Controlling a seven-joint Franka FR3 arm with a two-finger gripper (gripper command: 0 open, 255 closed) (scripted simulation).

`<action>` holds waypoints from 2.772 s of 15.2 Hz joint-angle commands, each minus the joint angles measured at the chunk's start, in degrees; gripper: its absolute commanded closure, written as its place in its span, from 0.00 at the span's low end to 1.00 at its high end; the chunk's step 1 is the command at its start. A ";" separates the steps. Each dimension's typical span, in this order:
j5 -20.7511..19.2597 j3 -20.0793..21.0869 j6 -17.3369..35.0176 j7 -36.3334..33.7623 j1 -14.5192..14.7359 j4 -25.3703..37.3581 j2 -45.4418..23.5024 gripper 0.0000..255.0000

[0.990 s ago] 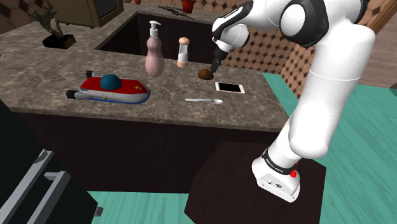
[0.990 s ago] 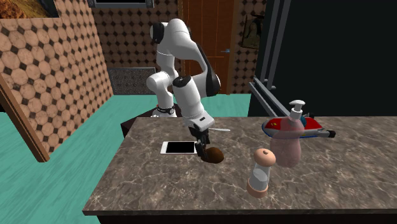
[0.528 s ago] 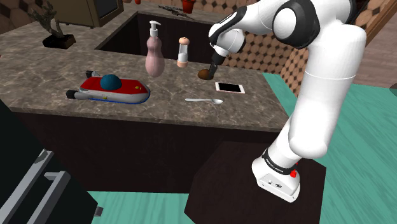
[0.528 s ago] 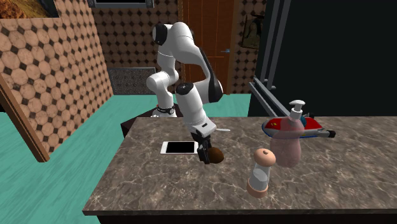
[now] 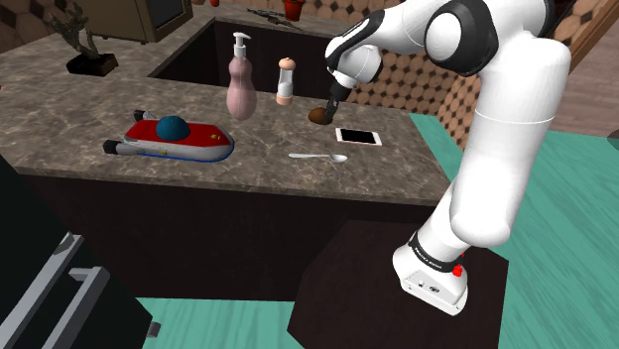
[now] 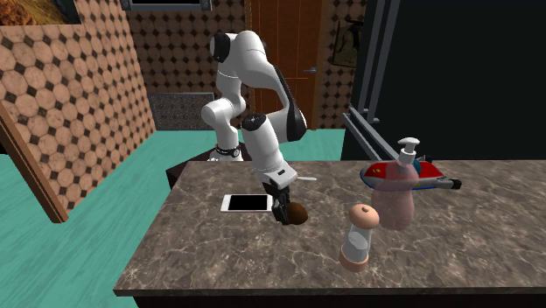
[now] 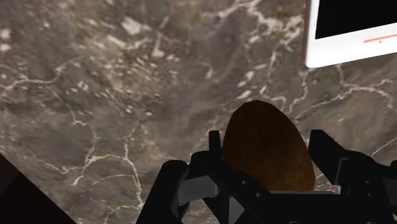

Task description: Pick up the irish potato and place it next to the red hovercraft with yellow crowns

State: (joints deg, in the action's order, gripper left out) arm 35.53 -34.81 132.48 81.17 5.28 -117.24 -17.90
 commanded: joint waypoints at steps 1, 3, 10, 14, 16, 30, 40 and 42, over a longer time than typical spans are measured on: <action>0.00 0.01 -0.01 -0.01 0.01 -0.02 -0.01 1.00; 0.00 0.01 0.01 0.00 0.01 -0.05 0.00 1.00; -1.81 -0.74 -1.40 -1.53 0.55 0.41 1.55 1.00; -4.14 -1.60 -3.36 -3.54 1.19 1.17 3.55 1.00; -5.25 -1.97 -4.37 -4.52 1.47 1.63 4.50 1.00; -11.74 -3.59 -12.24 -10.56 2.71 6.41 9.99 1.00; -14.54 -4.02 -18.08 -13.64 2.98 11.04 12.29 1.00; -15.57 -2.85 -16.74 -16.66 4.80 9.67 13.53 1.00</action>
State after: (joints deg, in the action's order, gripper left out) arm 20.79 -38.20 115.05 66.10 9.14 -106.50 -5.46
